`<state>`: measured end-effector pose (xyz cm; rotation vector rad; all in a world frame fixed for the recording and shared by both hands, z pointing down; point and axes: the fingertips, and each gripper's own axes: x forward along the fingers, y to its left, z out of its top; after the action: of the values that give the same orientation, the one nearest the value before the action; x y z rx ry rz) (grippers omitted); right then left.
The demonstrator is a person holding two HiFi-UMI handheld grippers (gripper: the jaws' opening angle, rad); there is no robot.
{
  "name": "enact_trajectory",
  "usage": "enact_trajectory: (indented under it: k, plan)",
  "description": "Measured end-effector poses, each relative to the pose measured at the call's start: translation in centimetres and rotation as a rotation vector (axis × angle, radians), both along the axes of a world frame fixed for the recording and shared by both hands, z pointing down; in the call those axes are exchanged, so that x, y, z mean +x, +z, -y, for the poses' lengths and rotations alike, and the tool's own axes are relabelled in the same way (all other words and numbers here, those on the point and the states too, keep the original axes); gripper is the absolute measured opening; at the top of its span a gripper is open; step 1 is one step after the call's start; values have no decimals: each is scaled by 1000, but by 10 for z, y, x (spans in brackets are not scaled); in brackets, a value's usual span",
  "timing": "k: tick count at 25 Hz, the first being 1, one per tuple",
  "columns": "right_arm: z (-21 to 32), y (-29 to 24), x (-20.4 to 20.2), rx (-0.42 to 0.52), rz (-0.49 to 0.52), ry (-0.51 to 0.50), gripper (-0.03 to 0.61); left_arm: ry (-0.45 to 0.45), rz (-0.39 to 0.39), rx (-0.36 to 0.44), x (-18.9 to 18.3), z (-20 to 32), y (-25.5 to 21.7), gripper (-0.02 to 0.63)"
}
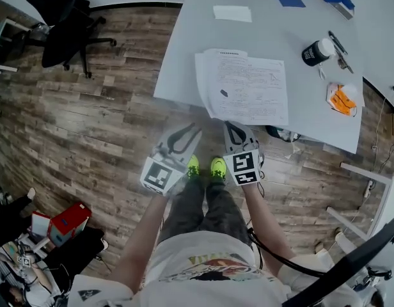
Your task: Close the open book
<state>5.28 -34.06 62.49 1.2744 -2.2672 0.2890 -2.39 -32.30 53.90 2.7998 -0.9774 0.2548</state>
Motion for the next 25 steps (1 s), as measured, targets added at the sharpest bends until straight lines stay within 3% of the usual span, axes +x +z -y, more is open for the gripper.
enact_trajectory:
  k: [25]
  plan:
    - [-17,-39,36,-54,66,35,18,-19,15,11,12,-44,-69,54]
